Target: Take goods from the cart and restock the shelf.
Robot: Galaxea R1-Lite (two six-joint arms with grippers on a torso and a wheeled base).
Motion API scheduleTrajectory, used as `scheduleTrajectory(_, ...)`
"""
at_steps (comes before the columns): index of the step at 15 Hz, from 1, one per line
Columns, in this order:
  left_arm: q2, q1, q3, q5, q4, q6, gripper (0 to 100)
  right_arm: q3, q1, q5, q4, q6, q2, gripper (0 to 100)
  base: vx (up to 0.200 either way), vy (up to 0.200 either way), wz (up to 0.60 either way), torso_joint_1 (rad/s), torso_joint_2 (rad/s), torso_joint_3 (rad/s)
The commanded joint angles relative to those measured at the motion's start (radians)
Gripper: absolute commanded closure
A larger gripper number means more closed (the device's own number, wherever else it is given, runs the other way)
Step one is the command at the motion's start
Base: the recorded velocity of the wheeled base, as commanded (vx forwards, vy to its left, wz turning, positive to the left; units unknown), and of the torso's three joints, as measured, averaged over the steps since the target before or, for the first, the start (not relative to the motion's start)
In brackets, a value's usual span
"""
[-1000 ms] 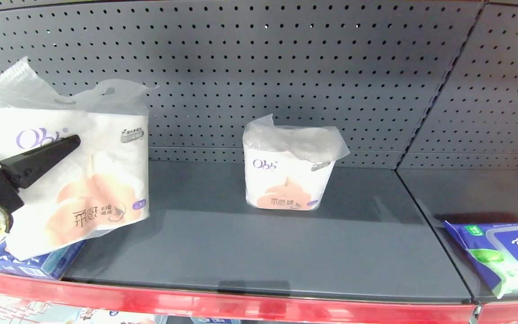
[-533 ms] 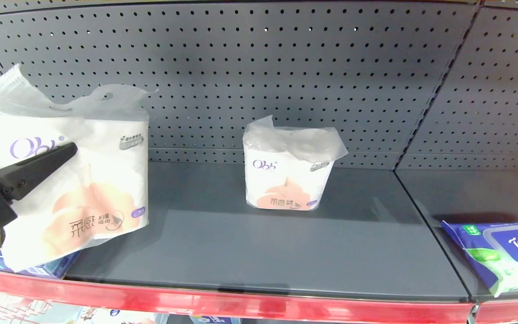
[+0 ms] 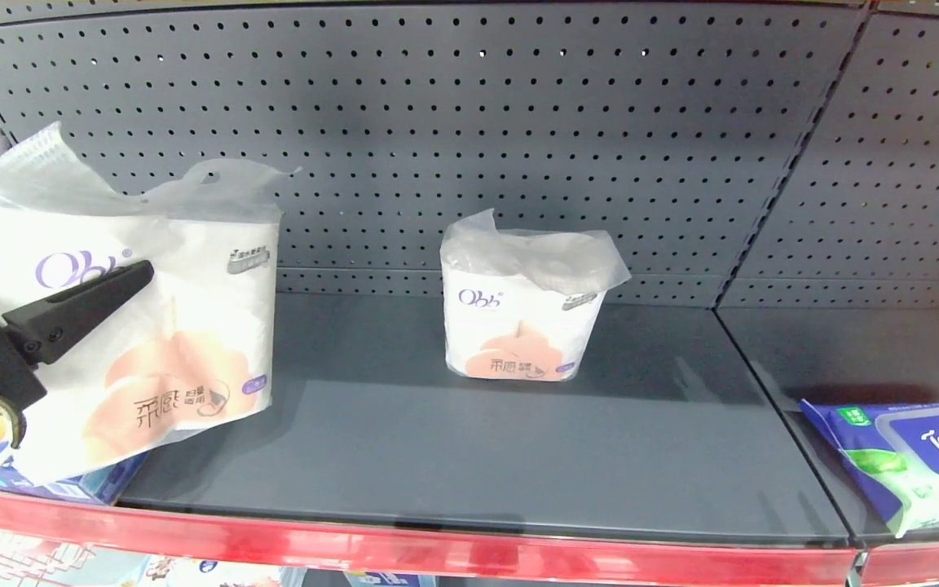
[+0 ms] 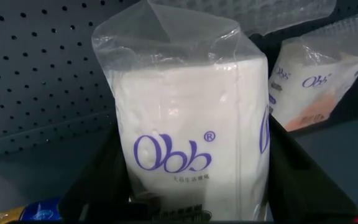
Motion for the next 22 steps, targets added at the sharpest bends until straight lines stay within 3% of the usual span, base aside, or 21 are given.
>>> scheduleTrajectory(1, 0.023, -0.003, -0.004, 0.003, -0.001, -0.006, 100, -0.25, 0.079, 0.157, -0.09, -0.027, 0.586, 0, 0.0, 0.0, 0.0, 0.0, 0.0, 0.0)
scheduleTrajectory(3, 0.029, -0.004, -0.021, -0.006, 0.005, -0.01, 100, -0.275, 0.091, 0.433, -0.166, -0.053, 0.718, 0, 0.0, 0.0, 0.0, 0.0, 0.0, 0.0)
scheduleTrajectory(5, 0.038, -0.004, -0.024, -0.023, 0.002, -0.012, 100, -0.305, 0.091, 0.554, -0.187, -0.132, 0.836, 0, 0.0, 0.0, 0.0, 0.0, 0.0, 0.0)
scheduleTrajectory(6, 0.038, -0.006, -0.023, -0.118, 0.002, -0.012, 100, -0.339, 0.091, 0.662, -0.187, -0.218, 0.925, 0, 0.0, 0.0, 0.0, 0.0, 0.0, 0.0)
scheduleTrajectory(7, 0.041, -0.004, -0.023, -0.172, 0.002, -0.01, 100, -0.367, 0.094, 0.732, -0.187, -0.252, 0.974, 0, 0.0, 0.0, 0.0, 0.0, 0.0, 0.0)
scheduleTrajectory(8, 0.044, -0.004, -0.023, -0.18, 0.002, -0.009, 100, -0.396, 0.099, 0.771, -0.187, -0.266, 1.013, 0, 0.0, 0.0, 0.0, 0.0, 0.0, 0.0)
scheduleTrajectory(10, 0.064, -0.004, -0.02, -0.174, -0.015, 0.007, 100, -0.474, 0.114, 0.794, -0.187, -0.272, 1.109, 0, 0.0, 0.0, 0.0, 0.0, 0.0, 0.0)
scheduleTrajectory(14, 0.097, -0.003, -0.018, -0.114, -0.09, 0.005, 100, -0.557, 0.139, 0.861, -0.187, -0.286, 1.198, 0, 0.0, 0.0, 0.0, 0.0, 0.0, 0.0)
scheduleTrajectory(22, 0.104, -0.003, -0.017, -0.094, -0.093, 0.008, 100, -0.634, 0.169, 0.909, -0.187, -0.398, 1.32, 0, 0.0, 0.0, 0.0, 0.0, 0.0, 0.0)
